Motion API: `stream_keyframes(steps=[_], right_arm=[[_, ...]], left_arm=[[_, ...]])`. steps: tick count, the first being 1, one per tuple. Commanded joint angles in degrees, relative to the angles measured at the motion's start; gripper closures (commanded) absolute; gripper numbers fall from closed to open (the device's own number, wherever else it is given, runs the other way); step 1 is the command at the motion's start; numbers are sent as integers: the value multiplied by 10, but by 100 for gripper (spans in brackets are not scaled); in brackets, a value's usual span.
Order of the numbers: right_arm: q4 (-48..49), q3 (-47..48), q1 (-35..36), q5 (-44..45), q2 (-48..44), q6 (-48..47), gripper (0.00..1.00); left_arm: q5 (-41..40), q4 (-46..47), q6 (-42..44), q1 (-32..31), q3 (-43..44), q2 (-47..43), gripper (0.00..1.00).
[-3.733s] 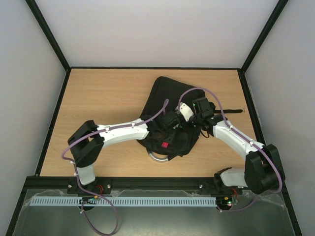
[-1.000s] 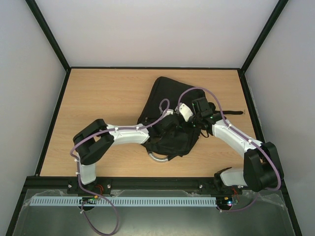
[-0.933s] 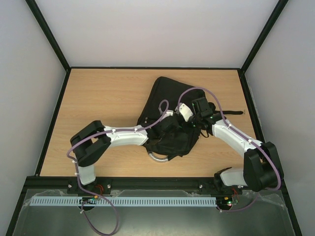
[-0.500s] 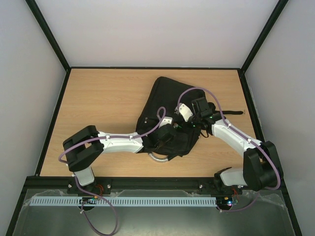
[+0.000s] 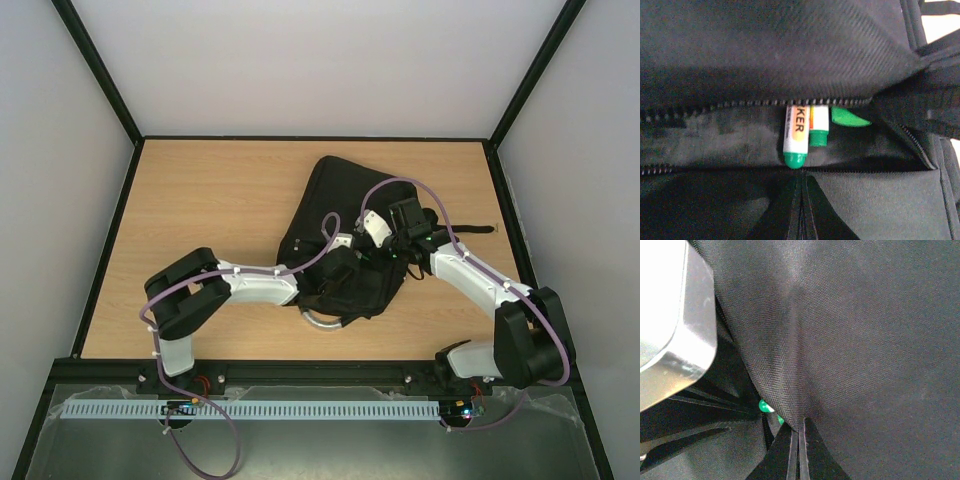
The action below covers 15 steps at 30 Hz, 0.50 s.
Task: Pack the student bag
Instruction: Place the stationery in the student bag.
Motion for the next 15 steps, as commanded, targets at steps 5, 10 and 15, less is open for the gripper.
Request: stream_keyframes(steps=[5, 10, 15], right_arm=[[-34, 7, 3, -20, 0, -1, 99], [-35, 7, 3, -20, 4, -2, 99], [-34, 7, 3, -19, 4, -2, 99]], left_arm=[[-26, 53, 20, 18, 23, 31, 98], [-34, 83, 24, 25, 31, 38, 98], [-23, 84, 32, 25, 28, 33, 98]])
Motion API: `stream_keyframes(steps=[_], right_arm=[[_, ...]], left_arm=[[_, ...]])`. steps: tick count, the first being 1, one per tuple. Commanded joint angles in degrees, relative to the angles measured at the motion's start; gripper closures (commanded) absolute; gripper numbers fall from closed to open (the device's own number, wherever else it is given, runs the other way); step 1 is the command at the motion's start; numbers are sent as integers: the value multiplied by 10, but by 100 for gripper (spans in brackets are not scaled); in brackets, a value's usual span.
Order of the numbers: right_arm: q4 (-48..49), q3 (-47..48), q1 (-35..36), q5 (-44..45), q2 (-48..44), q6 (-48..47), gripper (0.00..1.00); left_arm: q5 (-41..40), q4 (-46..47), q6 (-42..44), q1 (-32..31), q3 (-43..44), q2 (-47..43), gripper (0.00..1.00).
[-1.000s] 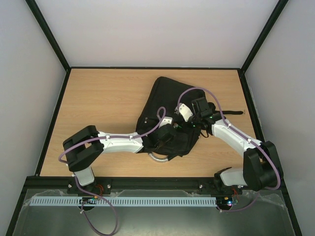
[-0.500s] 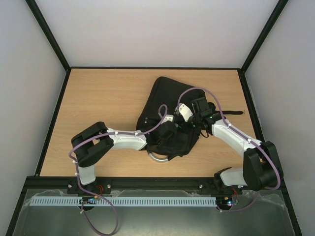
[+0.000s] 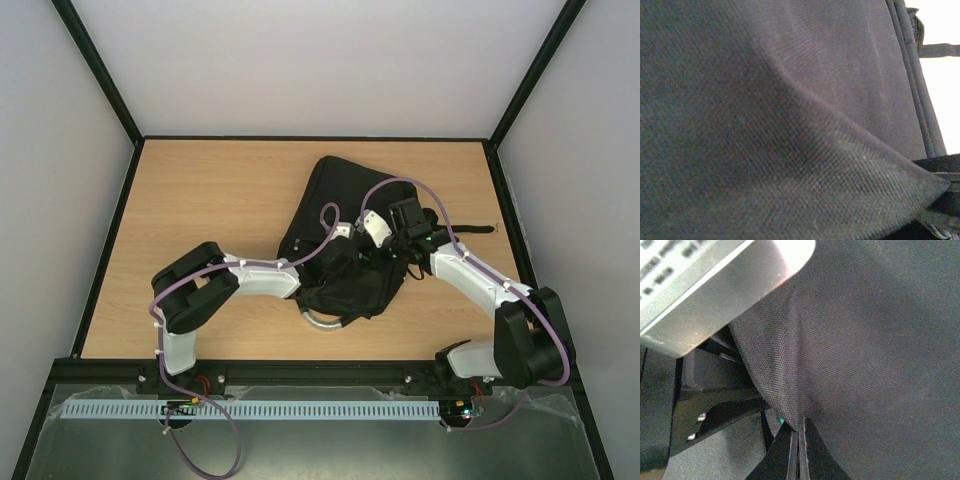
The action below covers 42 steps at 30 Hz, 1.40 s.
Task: Pack the student bag
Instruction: Place the stationery in the student bag, then adjust the student bag at the center of the board.
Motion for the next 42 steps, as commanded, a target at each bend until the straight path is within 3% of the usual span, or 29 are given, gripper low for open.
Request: stream_keyframes(steps=[1, 6, 12, 17, 21, 25, 29, 36, 42], right_arm=[[-34, 7, 3, -19, 4, -2, 99], [-34, 7, 3, -17, 5, -2, 99], [-32, 5, 3, -19, 7, -2, 99], [-35, 7, 3, -18, 19, -4, 94], [-43, 10, 2, -31, 19, -6, 82], [-58, 23, 2, -63, 7, 8, 70], [-83, 41, -7, -94, -14, 23, 62], [-147, 108, -76, -136, -4, 38, 64], [-125, 140, -107, -57, 40, 62, 65]], left_arm=[[-5, 18, 14, 0, 5, -3, 98], [-3, -10, 8, -26, -48, -64, 97], [-22, -99, 48, -94, -104, -155, 86], [-43, -169, 31, -111, -165, -256, 72], [-72, -202, 53, -99, -195, -345, 48], [-30, -228, 56, -18, -202, -412, 20], [75, -244, 61, 115, -192, -439, 11], [211, -246, 91, 282, -160, -382, 11], [280, -208, 96, 339, -174, -325, 18]])
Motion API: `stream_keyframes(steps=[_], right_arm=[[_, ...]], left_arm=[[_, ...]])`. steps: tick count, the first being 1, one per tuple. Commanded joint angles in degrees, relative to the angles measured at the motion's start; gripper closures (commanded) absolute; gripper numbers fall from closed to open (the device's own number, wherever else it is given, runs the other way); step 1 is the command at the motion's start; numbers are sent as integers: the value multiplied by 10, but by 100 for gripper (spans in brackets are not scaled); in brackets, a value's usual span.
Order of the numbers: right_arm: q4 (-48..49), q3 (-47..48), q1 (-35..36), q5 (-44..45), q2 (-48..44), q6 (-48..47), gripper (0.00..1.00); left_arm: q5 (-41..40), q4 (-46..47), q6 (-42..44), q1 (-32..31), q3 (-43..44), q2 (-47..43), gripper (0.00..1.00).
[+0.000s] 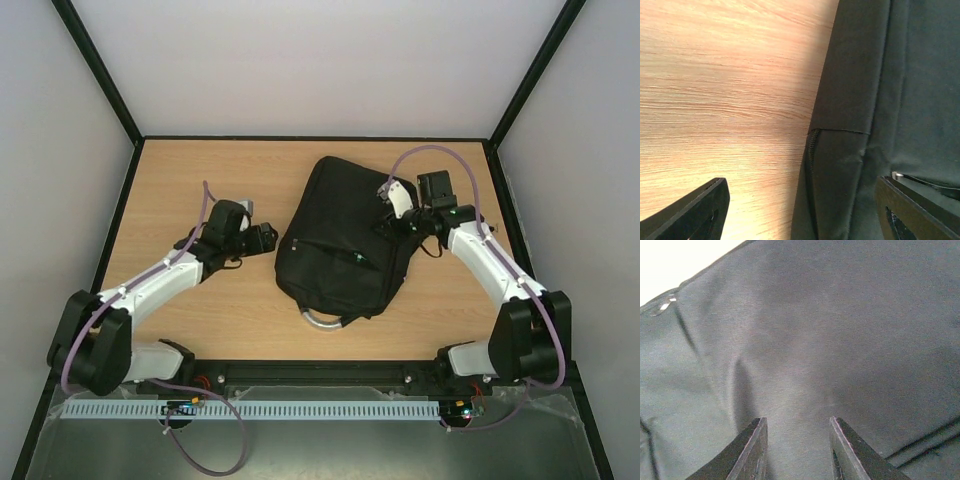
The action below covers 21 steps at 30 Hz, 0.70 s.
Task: Pack the student bag
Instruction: Adjust the student bag at the center of the board.
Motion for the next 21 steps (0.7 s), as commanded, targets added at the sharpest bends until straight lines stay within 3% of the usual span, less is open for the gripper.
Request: stream_keyframes(steps=[1, 7, 10, 13, 21], right_arm=[[-3, 22, -6, 73, 47, 35, 65], [73, 19, -7, 232, 123, 76, 65], [93, 2, -7, 255, 130, 78, 58], [77, 13, -5, 250, 156, 78, 54], [57, 44, 39, 264, 242, 58, 54]], left_arm=[[79, 25, 15, 23, -6, 37, 19], [135, 69, 19, 27, -46, 61, 27], [174, 105, -1, 21, -78, 41, 34], [157, 112, -13, -10, -100, 8, 35], [116, 117, -28, -87, -136, -41, 36]])
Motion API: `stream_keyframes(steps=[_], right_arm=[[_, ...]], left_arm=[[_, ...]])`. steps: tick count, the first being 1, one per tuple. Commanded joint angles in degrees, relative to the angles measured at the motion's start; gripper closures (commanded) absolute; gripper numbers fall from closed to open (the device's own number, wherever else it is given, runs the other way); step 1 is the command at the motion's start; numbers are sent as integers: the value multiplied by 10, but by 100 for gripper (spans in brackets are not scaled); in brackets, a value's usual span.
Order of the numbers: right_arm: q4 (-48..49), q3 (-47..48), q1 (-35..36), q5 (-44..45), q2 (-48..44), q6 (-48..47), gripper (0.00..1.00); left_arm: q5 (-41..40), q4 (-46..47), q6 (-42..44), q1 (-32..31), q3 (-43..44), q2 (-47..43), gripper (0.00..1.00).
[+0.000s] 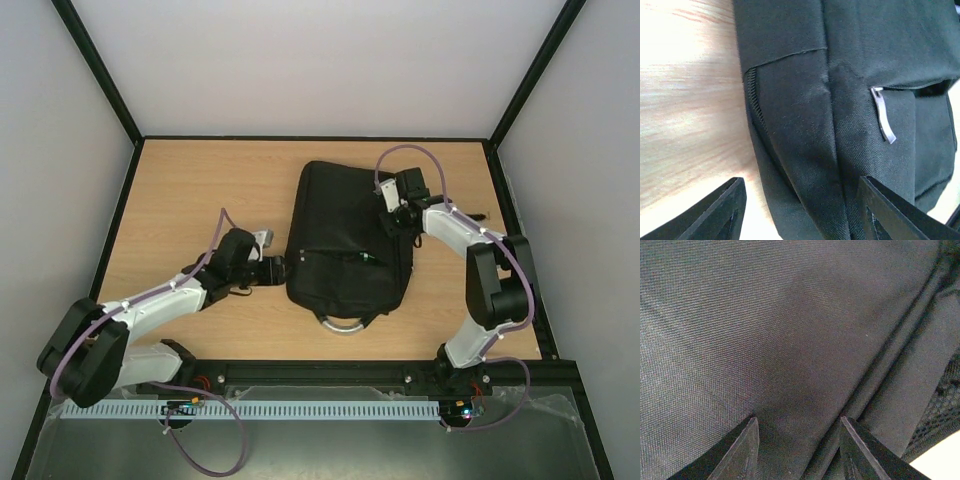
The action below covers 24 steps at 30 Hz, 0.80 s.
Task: Pack the student bag
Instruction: Adjust the student bag at the center of the board.
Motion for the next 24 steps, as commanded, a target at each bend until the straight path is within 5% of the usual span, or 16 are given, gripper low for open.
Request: stream_keyframes(steps=[1, 11, 18, 24], right_arm=[[-27, 12, 38, 15, 65, -9, 54], [-53, 82, 74, 33, 110, -3, 54], [-86, 97, 74, -4, -4, -14, 54], [-123, 90, 77, -102, -77, -23, 58]], left_arm=[[-8, 10, -17, -32, -23, -25, 36], [-79, -56, -88, -77, -90, -139, 38], [-121, -117, -114, -75, -77, -229, 40], [-115, -110, -92, -55, -24, -170, 35]])
